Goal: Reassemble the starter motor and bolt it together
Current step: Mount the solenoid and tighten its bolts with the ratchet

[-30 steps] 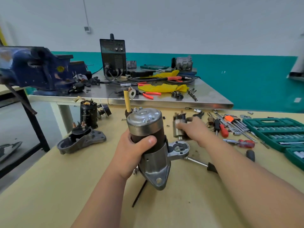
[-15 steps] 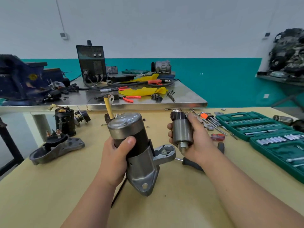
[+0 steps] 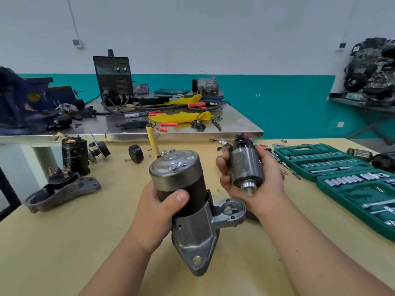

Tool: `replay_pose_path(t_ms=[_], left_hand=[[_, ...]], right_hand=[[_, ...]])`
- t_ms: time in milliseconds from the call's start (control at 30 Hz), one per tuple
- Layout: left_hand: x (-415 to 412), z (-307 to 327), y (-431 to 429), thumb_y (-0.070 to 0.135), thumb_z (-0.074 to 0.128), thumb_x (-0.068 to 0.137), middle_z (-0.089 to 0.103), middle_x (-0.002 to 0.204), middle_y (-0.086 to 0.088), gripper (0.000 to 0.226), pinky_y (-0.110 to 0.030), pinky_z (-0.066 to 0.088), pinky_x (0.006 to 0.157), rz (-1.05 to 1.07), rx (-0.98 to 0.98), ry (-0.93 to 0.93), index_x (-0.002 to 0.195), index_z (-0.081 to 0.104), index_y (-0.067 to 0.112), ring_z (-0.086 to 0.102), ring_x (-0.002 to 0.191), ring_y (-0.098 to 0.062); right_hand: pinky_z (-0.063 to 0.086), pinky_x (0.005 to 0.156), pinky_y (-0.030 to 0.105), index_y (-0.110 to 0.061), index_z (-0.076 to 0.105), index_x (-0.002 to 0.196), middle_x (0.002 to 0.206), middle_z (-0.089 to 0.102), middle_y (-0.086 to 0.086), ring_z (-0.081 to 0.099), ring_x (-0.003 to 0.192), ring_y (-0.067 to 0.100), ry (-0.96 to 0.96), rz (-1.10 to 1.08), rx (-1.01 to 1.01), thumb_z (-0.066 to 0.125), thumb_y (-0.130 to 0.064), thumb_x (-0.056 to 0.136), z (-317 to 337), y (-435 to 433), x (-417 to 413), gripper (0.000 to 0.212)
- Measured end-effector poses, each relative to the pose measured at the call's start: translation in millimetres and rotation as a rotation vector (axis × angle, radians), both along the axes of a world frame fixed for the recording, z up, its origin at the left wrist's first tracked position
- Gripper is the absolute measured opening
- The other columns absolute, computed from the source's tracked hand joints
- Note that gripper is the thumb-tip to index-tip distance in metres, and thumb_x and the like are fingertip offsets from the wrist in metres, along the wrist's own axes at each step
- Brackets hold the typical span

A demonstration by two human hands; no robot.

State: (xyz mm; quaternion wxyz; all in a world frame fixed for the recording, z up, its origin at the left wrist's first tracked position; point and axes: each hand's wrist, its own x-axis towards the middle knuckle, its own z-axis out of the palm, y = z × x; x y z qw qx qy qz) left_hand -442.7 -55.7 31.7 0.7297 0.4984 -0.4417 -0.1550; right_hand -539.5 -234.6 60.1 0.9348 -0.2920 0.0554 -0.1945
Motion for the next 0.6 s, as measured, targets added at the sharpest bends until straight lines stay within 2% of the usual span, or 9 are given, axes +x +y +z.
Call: replay_pose_path(t_ms=[67, 167, 267, 333, 400, 500, 600], left_hand=[[-1.2, 1.6, 0.7, 0.071, 0.079, 0.057, 0.072, 0.091, -0.021, 0.073, -0.05, 0.057, 0.072, 0.001, -0.002, -0.004, 0.101, 0.071, 0.013, 0.069, 0.087, -0.04], [-3.7, 5.0, 1.9, 0.073, 0.077, 0.059, 0.074, 0.091, -0.013, 0.069, -0.038, 0.056, 0.071, 0.001, 0.014, -0.026, 0.101, 0.072, 0.018, 0.071, 0.087, -0.031], [-5.4, 7.3, 2.9, 0.071, 0.076, 0.063, 0.075, 0.092, -0.008, 0.062, -0.031, 0.056, 0.07, -0.014, 0.025, -0.049, 0.102, 0.072, 0.024, 0.072, 0.086, -0.025], [-6.8, 8.5, 3.8, 0.07, 0.075, 0.065, 0.075, 0.092, -0.005, 0.058, -0.027, 0.056, 0.07, -0.018, 0.023, -0.064, 0.104, 0.072, 0.027, 0.073, 0.086, -0.021], [-8.5, 10.2, 4.3, 0.07, 0.073, 0.067, 0.075, 0.095, 0.0, 0.053, -0.024, 0.055, 0.072, -0.014, 0.011, -0.086, 0.107, 0.071, 0.034, 0.072, 0.088, -0.015], [-9.5, 10.8, 3.9, 0.069, 0.073, 0.068, 0.075, 0.098, 0.001, 0.053, -0.025, 0.056, 0.073, -0.018, -0.009, -0.095, 0.108, 0.071, 0.035, 0.072, 0.091, -0.015], [-9.8, 9.3, 3.1, 0.071, 0.074, 0.064, 0.075, 0.098, -0.003, 0.058, -0.027, 0.056, 0.073, -0.018, -0.006, -0.08, 0.108, 0.071, 0.034, 0.072, 0.091, -0.019]], right_hand=[[0.048, 0.054, 0.026, -0.004, 0.066, 0.099, 0.085, 0.067, 0.007, 0.064, 0.063, 0.019, 0.004, 0.047, -0.069, 0.055, -0.053, 0.077, -1.3, 0.8, -0.2, 0.055], [0.054, 0.056, 0.026, -0.005, 0.067, 0.096, 0.087, 0.067, 0.008, 0.065, 0.064, 0.017, -0.048, 0.09, -0.111, 0.059, -0.059, 0.075, -3.8, 4.0, -1.1, 0.059], [0.057, 0.06, 0.028, -0.006, 0.064, 0.102, 0.09, 0.068, 0.008, 0.066, 0.069, 0.017, -0.071, 0.108, -0.142, 0.063, -0.055, 0.076, -4.3, 5.9, -1.8, 0.055], [0.056, 0.061, 0.031, -0.009, 0.059, 0.109, 0.091, 0.069, 0.009, 0.066, 0.069, 0.02, 0.008, 0.057, -0.153, 0.068, -0.052, 0.074, -2.2, 7.2, 0.5, 0.057], [0.056, 0.063, 0.035, -0.008, 0.054, 0.122, 0.092, 0.07, 0.014, 0.067, 0.07, 0.025, 0.111, -0.008, -0.05, 0.072, -0.047, 0.072, -0.1, 7.2, 4.3, 0.067], [0.057, 0.069, 0.05, -0.001, 0.049, 0.124, 0.092, 0.067, 0.026, 0.07, 0.079, 0.038, 0.143, -0.05, 0.13, 0.059, -0.039, 0.087, 2.0, 3.2, 4.9, 0.054], [0.05, 0.079, 0.059, 0.001, 0.046, 0.125, 0.103, 0.065, 0.034, 0.065, 0.094, 0.052, 0.109, -0.046, 0.082, 0.041, -0.031, 0.094, 4.8, -6.0, -1.2, 0.044]])
